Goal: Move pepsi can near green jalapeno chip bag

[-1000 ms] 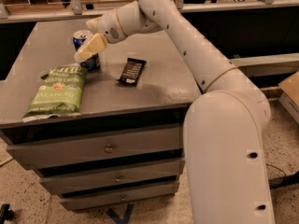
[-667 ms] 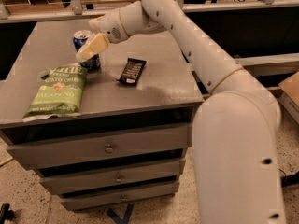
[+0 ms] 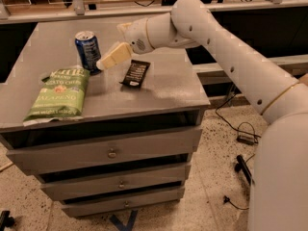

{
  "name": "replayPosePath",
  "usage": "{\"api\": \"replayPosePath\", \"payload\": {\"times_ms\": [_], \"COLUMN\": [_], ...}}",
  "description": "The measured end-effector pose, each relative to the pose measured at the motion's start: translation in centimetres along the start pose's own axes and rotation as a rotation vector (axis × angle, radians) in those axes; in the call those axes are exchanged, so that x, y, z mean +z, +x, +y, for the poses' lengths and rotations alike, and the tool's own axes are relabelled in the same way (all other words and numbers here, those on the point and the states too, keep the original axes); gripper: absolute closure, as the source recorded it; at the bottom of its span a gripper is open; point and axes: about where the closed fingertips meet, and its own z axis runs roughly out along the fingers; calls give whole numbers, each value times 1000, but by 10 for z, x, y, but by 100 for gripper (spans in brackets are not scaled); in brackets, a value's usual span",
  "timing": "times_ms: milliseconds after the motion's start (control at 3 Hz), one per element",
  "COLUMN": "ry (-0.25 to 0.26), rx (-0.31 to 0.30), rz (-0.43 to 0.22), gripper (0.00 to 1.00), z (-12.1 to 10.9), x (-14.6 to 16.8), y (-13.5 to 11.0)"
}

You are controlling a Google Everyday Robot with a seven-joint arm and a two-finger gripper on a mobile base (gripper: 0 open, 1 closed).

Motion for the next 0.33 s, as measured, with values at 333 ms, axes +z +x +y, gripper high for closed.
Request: {"api": "replayPosePath", "payload": {"times_ms": [333], "ry": [-25], "rx": [-5], "rz": [2], "gripper": [0], "z": [5], "x": [9], "y": [-3]}}
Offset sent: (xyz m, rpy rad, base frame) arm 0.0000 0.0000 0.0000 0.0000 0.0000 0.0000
